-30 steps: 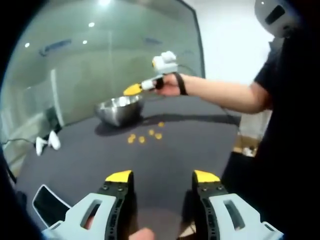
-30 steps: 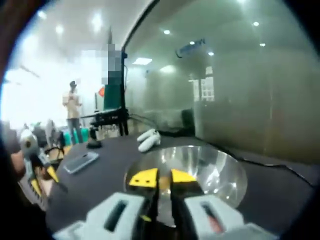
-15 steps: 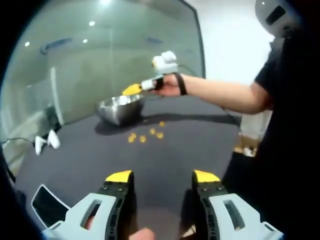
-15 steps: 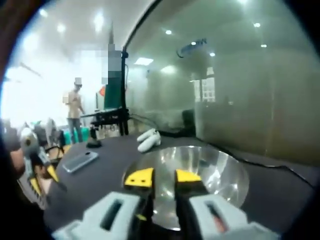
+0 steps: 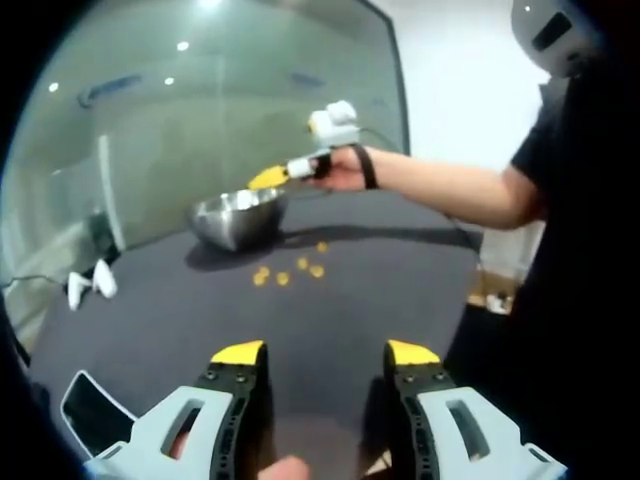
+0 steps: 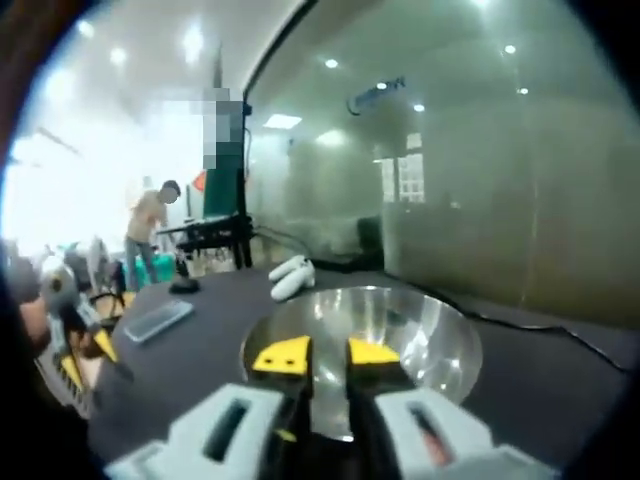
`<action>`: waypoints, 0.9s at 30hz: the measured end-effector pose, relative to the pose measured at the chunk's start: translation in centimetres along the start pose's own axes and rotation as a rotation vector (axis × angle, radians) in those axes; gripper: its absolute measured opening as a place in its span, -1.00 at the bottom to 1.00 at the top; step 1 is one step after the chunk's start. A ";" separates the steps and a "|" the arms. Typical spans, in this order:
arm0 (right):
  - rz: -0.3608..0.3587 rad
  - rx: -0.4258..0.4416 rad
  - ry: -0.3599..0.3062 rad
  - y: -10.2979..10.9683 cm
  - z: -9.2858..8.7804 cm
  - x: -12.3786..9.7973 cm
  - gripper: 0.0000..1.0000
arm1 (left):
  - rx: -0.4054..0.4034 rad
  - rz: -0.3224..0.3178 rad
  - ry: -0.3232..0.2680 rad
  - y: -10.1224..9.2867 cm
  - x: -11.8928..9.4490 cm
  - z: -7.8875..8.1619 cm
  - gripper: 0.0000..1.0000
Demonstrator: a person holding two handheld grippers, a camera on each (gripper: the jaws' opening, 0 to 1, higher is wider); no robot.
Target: Pick up the QQ candy scattered on the table and place it into the stainless steel bowl on the table
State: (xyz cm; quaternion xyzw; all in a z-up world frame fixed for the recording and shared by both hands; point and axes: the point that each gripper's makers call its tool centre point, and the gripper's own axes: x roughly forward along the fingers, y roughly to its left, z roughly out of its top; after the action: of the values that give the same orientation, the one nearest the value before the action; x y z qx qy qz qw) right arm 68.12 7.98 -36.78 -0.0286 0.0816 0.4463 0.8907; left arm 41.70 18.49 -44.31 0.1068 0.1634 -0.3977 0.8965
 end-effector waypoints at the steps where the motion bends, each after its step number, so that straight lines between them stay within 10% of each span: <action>1: -0.003 -0.006 0.001 0.1 0.0 -0.3 -0.73 | 0.001 -0.001 0.000 -0.1 0.0 0.0 -0.05; 14: -0.016 -0.153 0.044 2.0 -0.2 -7.0 -0.71 | 0.004 -0.017 -0.009 -0.6 0.7 0.3 -0.05; 27: 0.003 -0.138 0.119 4.4 -5.8 -11.4 -0.70 | 0.011 -0.034 -0.014 -1.0 1.5 0.7 -0.05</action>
State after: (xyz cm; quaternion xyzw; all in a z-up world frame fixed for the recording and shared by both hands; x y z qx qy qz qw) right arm 57.17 0.88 -40.47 -0.1163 0.1034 0.4498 0.8795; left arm 42.10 16.59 -44.28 0.1062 0.1567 -0.4145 0.8902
